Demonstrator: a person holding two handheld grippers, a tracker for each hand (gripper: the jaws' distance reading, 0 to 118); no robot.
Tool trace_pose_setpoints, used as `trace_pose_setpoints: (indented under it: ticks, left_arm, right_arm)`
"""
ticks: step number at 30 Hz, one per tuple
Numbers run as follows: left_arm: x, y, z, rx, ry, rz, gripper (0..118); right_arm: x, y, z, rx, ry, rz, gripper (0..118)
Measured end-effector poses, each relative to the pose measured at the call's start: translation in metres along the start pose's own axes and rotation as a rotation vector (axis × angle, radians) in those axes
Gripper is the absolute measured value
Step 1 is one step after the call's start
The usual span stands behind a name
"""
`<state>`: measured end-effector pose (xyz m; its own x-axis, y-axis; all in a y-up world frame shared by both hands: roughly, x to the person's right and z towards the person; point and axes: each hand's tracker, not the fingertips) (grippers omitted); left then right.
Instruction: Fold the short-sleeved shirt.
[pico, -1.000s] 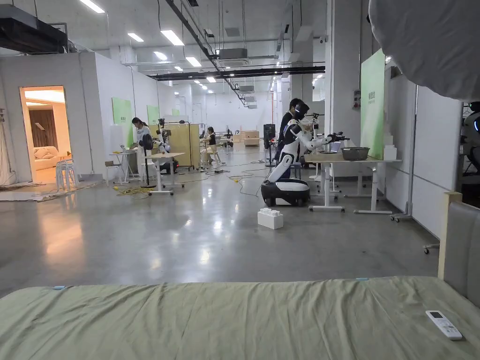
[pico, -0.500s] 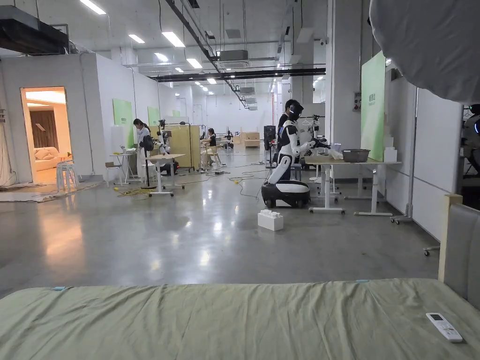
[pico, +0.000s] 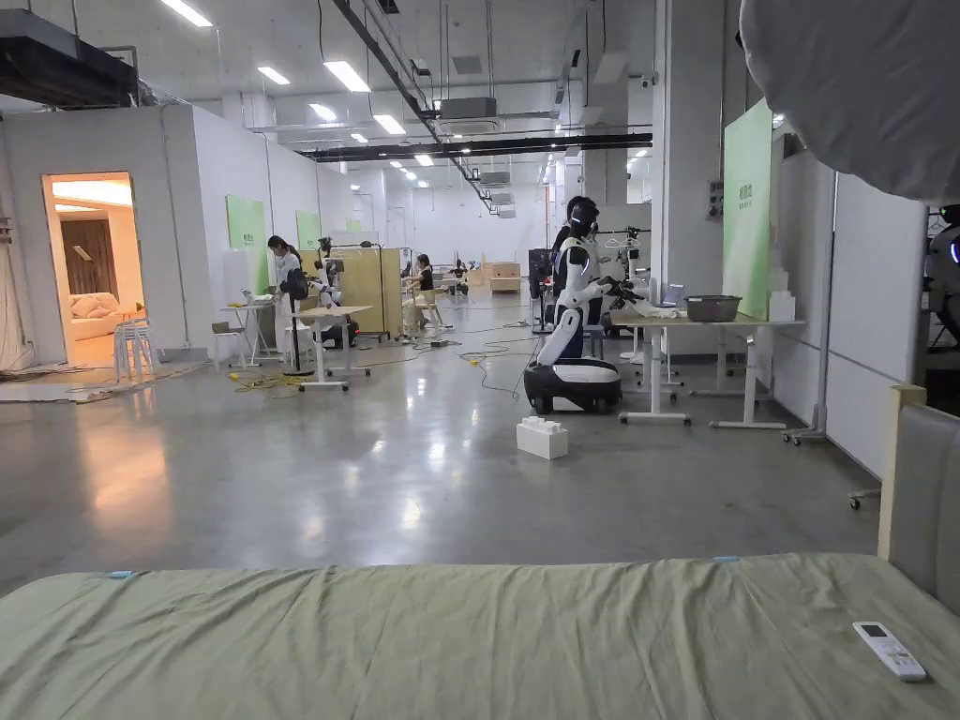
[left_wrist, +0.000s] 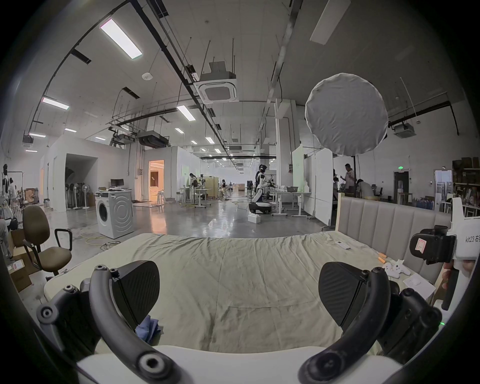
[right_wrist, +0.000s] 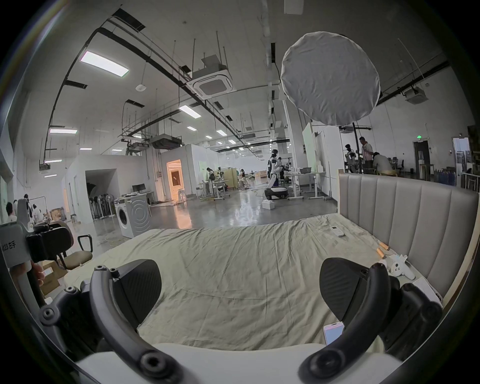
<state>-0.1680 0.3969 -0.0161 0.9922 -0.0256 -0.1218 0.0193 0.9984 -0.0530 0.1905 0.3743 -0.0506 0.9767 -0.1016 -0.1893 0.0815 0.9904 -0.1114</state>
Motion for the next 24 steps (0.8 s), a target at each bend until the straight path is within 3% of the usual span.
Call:
trace_pose_setpoints:
  ticks: [6,10,13,24]
  left_arm:
    - [0.0,0.001,-0.002,-0.005,-0.002,0.01,118]
    - [0.002,0.002,-0.002,-0.008,-0.006,0.014,118]
    - [0.003,0.002,-0.001,-0.005,-0.01,0.006,118]
    - [0.005,0.004,-0.001,0.0,-0.029,0.019,118]
  right_arm:
    - [0.003,0.001,0.0,0.005,0.002,-0.034,118]
    - [0.009,0.006,0.001,-0.016,0.092,-0.186,118]
    - [0.01,0.015,0.0,-0.069,0.055,-0.276,118]
    - [0.009,0.03,0.014,-0.048,0.022,-0.317,118]
